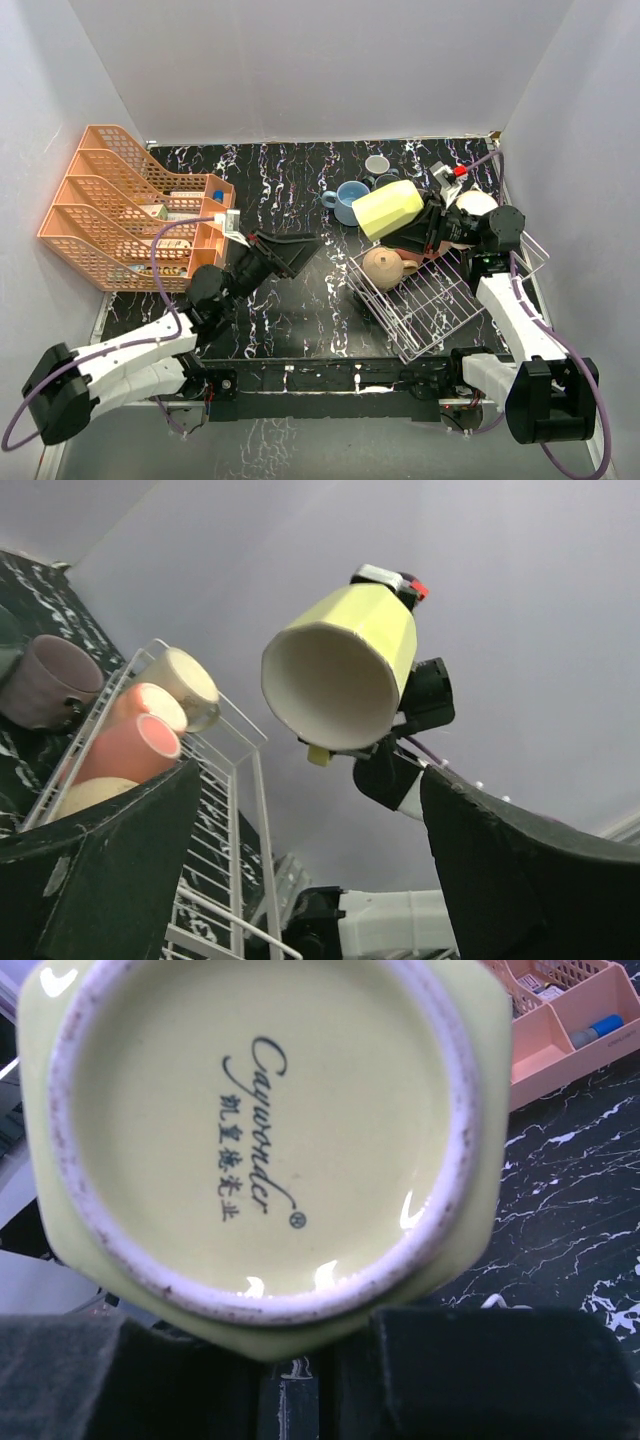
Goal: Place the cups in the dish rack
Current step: Turn the cup upside down in the dish rack.
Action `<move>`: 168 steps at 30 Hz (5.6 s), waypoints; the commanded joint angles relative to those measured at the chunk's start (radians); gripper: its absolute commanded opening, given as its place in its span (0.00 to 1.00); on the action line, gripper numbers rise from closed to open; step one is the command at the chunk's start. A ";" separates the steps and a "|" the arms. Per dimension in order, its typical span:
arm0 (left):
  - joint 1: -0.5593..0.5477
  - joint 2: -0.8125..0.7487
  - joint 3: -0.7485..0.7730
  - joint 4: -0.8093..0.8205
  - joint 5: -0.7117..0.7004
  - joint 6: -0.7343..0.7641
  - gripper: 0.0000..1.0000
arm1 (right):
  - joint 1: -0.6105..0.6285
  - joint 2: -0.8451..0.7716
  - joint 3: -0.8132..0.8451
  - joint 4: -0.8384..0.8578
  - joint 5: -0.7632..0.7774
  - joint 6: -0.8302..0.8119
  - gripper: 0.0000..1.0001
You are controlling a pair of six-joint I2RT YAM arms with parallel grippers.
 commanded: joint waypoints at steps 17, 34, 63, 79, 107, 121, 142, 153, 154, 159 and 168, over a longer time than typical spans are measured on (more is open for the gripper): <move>0.301 0.130 0.584 -1.425 0.120 0.900 0.97 | -0.218 -0.093 0.175 -0.592 0.035 -0.601 0.08; 0.307 -0.004 0.323 -1.265 -0.021 0.954 0.97 | -0.353 -0.072 0.429 -1.194 0.405 -1.193 0.08; 0.307 -0.051 0.298 -1.255 -0.053 0.978 0.97 | -0.438 -0.017 0.510 -1.686 0.691 -1.750 0.08; 0.307 -0.057 0.293 -1.250 -0.048 0.982 0.97 | -0.581 0.067 0.443 -1.801 0.704 -2.119 0.08; 0.307 -0.042 0.290 -1.250 -0.049 0.984 0.97 | -0.661 0.311 0.438 -1.800 0.759 -2.508 0.08; 0.306 -0.040 0.288 -1.249 -0.050 0.986 0.97 | -0.672 0.343 0.404 -1.671 0.834 -2.462 0.12; 0.308 -0.031 0.290 -1.252 -0.050 0.987 0.97 | -0.679 0.308 0.365 -1.502 0.946 -2.302 0.42; 0.307 -0.034 0.289 -1.254 -0.050 0.987 0.97 | -0.679 0.151 0.374 -1.612 0.906 -2.328 0.60; 0.307 -0.035 0.289 -1.254 -0.050 0.987 0.97 | -0.679 0.137 0.385 -1.645 0.898 -2.342 0.61; 0.308 -0.038 0.290 -1.255 -0.050 0.986 0.97 | -0.680 0.072 0.450 -1.792 0.815 -2.384 0.61; 0.307 -0.030 0.291 -1.257 -0.052 0.987 0.97 | -0.677 0.023 0.560 -2.044 0.535 -2.384 0.67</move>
